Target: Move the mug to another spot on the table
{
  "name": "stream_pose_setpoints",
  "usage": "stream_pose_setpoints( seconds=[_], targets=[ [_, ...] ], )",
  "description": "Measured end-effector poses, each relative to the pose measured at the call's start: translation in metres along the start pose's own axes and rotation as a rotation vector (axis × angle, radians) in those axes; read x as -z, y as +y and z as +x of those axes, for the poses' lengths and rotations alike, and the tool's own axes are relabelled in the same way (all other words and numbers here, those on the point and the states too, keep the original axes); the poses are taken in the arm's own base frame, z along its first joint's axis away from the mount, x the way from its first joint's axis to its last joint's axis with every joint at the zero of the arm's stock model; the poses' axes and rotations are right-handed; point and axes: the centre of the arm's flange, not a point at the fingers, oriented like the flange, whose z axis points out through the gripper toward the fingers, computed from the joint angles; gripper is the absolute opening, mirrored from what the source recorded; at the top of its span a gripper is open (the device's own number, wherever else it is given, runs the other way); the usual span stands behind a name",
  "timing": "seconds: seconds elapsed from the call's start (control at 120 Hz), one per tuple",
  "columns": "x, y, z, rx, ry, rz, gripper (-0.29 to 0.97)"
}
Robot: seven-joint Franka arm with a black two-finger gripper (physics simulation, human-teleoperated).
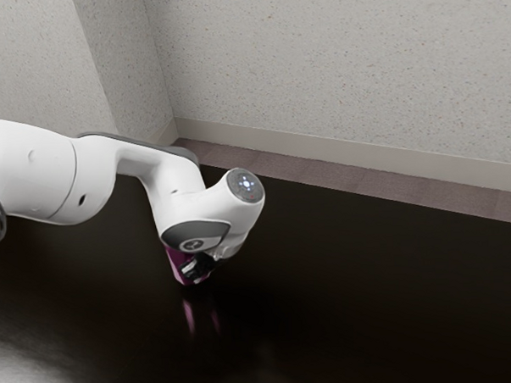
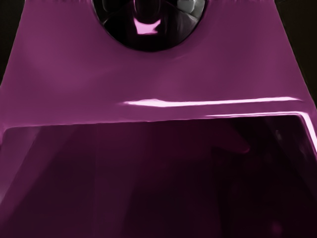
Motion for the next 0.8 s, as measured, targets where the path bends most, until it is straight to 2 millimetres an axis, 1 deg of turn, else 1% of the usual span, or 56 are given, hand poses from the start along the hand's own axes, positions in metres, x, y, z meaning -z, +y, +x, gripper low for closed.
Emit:
stream_pose_setpoints(
  seconds=[0.208,0.275,0.433,0.633,0.8],
  targets=[
    [-0.01,0.015,0.006,-0.024,-0.01,-0.025,-0.09],
    [-0.012,0.018,0.005,-0.036,-0.012,-0.032,-0.09],
    [-0.023,0.022,0.004,-0.055,-0.022,-0.036,-0.09],
    [-0.02,0.021,0.001,-0.058,-0.049,-0.048,-0.08],
    [-0.017,0.02,-0.003,-0.06,-0.068,-0.078,0.28]
  ],
)
